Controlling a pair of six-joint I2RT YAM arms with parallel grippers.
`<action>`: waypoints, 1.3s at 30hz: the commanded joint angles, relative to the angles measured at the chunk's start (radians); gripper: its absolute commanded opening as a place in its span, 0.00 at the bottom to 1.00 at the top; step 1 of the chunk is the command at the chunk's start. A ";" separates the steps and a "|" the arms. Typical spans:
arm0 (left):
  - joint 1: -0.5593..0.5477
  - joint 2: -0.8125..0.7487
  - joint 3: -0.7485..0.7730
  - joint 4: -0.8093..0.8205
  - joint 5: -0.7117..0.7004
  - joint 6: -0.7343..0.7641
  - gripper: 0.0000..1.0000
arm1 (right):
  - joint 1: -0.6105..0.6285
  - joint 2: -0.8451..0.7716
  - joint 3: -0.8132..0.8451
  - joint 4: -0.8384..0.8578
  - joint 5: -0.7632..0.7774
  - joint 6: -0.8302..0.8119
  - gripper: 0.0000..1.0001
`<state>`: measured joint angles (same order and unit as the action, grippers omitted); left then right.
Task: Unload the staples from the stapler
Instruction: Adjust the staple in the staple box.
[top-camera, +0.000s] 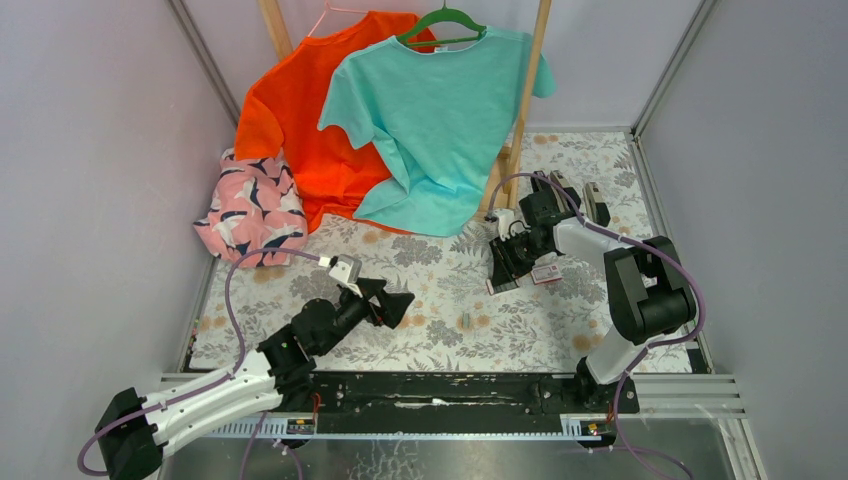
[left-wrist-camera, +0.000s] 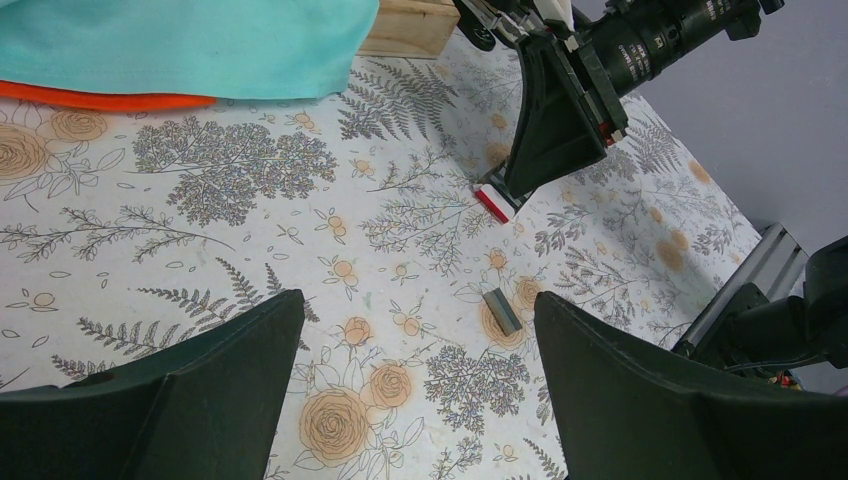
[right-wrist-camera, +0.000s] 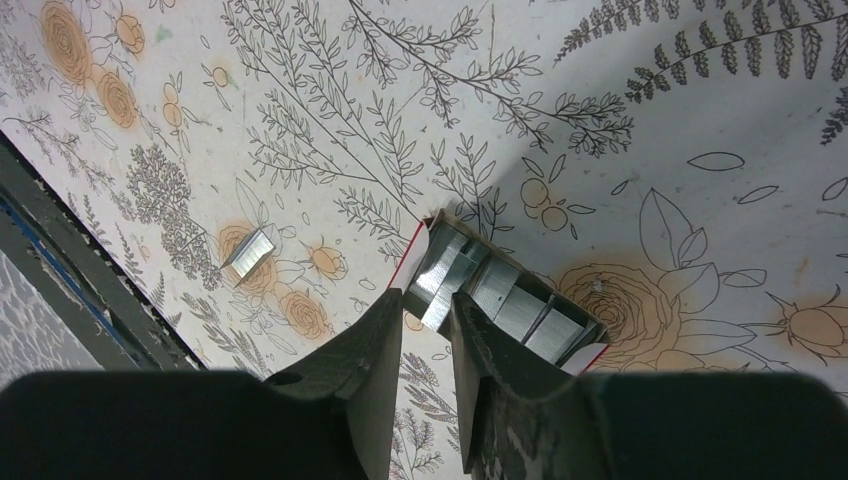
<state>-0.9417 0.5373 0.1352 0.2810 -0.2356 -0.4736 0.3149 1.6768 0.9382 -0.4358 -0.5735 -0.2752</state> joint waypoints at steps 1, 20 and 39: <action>0.003 -0.012 -0.003 0.012 -0.019 0.009 0.92 | 0.013 -0.019 0.010 -0.015 -0.043 0.003 0.32; 0.003 -0.025 -0.003 0.000 -0.024 0.011 0.92 | 0.016 -0.026 0.003 0.000 0.016 0.019 0.37; 0.002 -0.027 -0.005 -0.001 -0.028 0.012 0.92 | 0.015 -0.048 -0.004 0.016 0.043 0.026 0.38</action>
<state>-0.9417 0.5205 0.1352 0.2768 -0.2432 -0.4736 0.3210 1.6276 0.9367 -0.4274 -0.5552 -0.2569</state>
